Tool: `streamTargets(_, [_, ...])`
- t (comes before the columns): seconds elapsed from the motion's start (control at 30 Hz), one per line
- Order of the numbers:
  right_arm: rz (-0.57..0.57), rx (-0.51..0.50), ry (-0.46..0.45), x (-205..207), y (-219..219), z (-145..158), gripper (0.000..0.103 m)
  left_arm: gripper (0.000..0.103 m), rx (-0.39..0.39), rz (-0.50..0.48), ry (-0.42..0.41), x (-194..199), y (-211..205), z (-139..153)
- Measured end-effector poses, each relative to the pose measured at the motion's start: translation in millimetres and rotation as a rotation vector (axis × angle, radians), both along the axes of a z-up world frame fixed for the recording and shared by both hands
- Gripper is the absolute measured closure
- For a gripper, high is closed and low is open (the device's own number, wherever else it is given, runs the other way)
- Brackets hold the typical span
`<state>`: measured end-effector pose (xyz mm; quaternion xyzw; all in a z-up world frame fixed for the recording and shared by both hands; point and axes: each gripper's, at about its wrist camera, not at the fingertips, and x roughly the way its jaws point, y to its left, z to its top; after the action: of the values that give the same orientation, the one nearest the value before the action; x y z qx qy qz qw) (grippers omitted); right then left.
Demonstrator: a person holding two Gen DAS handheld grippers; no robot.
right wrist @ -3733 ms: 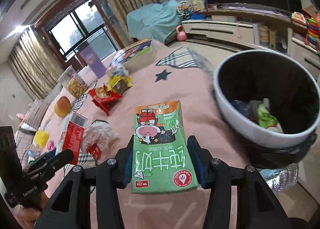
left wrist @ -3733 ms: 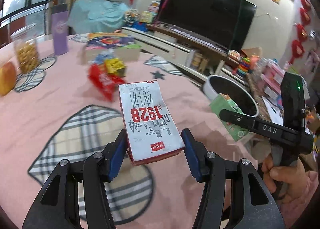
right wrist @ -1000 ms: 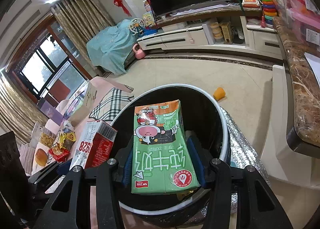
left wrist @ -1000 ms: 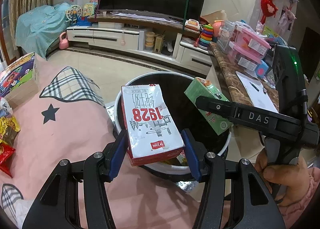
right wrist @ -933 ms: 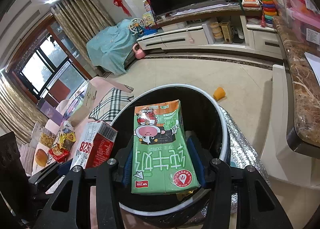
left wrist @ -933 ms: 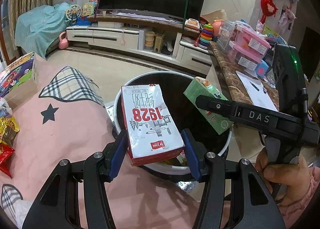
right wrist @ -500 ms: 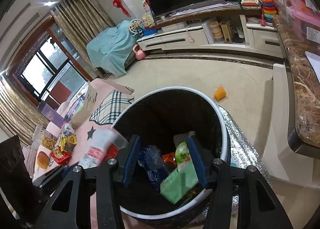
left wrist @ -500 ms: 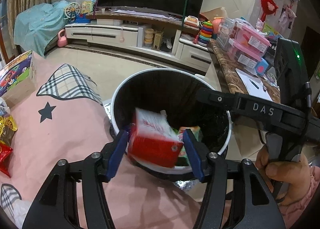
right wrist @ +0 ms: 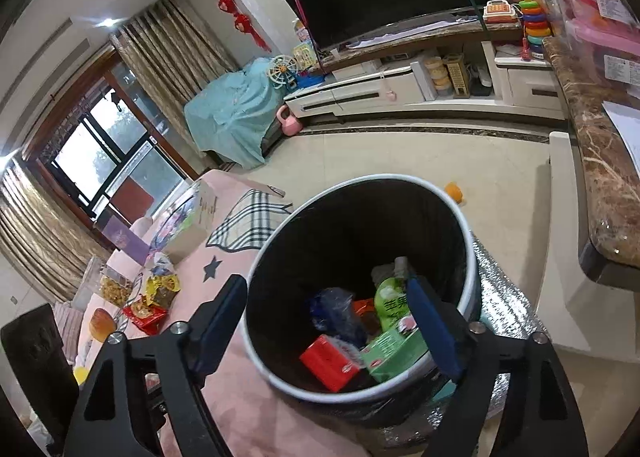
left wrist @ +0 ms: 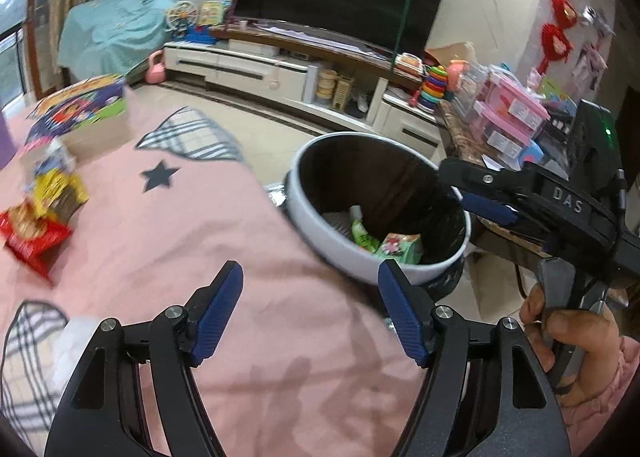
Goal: Collect trash
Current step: 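Move both open tools back to the crumpled white bag and red chip bag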
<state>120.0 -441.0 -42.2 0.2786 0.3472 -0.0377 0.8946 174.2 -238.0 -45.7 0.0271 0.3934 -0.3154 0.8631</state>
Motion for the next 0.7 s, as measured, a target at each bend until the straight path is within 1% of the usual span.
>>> streamTargets(0.2, [0.017, 0.009, -0.02, -10, 25, 4, 0.016, 0.031, -0.031, 0.078, 0.018, -8, 43, -2])
streamTargets(0.27, [0.033, 0.011, -0.024, -12, 36, 4, 0.014, 0.031, -0.034, 0.103, 0.02, -11, 58, -4])
streamTargets(0.47, [0.089, 0.022, -0.016, -14, 70, -2, 0.013, 0.031, -0.044, 0.17, 0.031, -19, 99, -10])
streamTargets(0.7, [0.163, 0.031, -0.002, -11, 111, -12, 0.013, 0.031, -0.04, 0.258, 0.016, -22, 146, -13])
